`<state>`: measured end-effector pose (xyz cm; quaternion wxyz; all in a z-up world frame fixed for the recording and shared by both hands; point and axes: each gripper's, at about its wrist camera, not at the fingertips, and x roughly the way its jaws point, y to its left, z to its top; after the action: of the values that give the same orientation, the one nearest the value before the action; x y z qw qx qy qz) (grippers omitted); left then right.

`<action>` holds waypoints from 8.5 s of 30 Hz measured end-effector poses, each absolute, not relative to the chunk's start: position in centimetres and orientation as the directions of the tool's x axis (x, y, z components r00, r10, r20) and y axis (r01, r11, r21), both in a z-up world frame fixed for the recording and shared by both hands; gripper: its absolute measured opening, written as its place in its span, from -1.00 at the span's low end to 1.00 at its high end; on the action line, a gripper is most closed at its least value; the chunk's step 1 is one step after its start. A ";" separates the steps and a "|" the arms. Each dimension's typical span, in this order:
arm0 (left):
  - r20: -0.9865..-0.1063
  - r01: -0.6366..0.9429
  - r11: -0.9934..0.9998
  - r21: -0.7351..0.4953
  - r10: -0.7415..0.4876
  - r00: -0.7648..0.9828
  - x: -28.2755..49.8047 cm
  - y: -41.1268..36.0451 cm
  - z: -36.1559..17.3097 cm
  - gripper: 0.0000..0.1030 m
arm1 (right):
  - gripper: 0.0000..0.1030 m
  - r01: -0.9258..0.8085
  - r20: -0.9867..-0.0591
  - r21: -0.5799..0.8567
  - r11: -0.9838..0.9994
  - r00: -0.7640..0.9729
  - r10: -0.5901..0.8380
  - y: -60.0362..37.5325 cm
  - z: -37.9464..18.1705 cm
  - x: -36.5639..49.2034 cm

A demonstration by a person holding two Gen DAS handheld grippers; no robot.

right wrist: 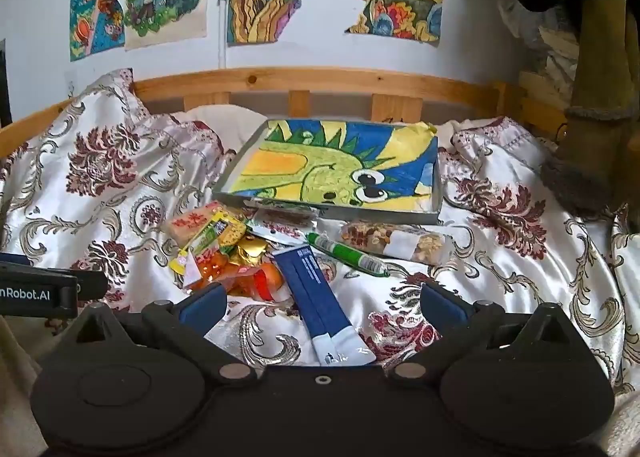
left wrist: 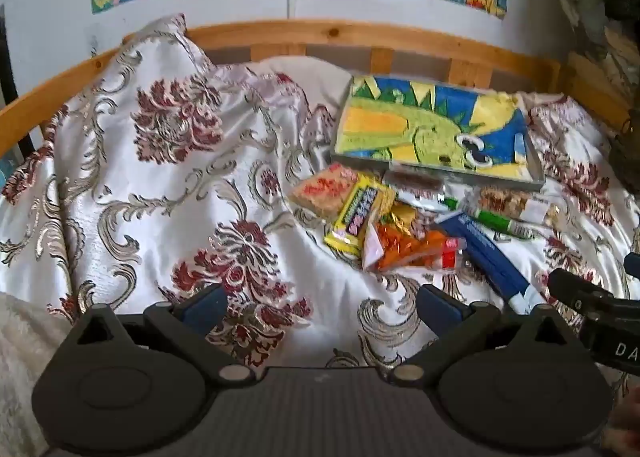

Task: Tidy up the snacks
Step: 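Move both grippers toward the snack pile beside the tray, then grasp the blue box with the right gripper while the left gripper grasps the orange snack bag, then carry the blue box into the tray with the right gripper while the left gripper drops the orange bag there, then withdraw both open grippers from the tray back toward the snacks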

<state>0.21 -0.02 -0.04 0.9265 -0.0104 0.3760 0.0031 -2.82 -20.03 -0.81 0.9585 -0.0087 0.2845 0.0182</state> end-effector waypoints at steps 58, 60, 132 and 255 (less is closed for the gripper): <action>-0.905 0.341 0.937 -0.071 -0.204 0.374 16.6 -2.3 -6.4 0.99 | 0.36 -0.385 -0.797 -0.186 0.904 0.597 0.090 -18.7 -7.6 11.6; -0.905 0.349 0.935 -0.066 -0.203 0.373 16.7 -2.5 -6.6 0.99 | 0.25 -0.395 -0.803 -0.177 0.902 0.587 0.099 -18.8 -7.7 11.9; -0.598 0.163 0.980 -0.111 -0.197 0.777 27.7 -7.6 -1.6 0.24 | -0.33 -0.107 -0.448 0.052 0.993 0.886 0.119 -28.1 -1.4 23.6; -0.750 -0.132 0.991 0.035 0.114 0.652 6.1 -0.8 -1.6 0.99 | 0.99 -0.149 -0.620 -0.058 0.987 0.780 0.082 -21.7 -1.4 4.9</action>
<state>6.09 -0.83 -1.57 0.9087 -0.0112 0.4117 0.0678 4.91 -21.72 -1.44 0.9421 -0.0519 0.3256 0.0613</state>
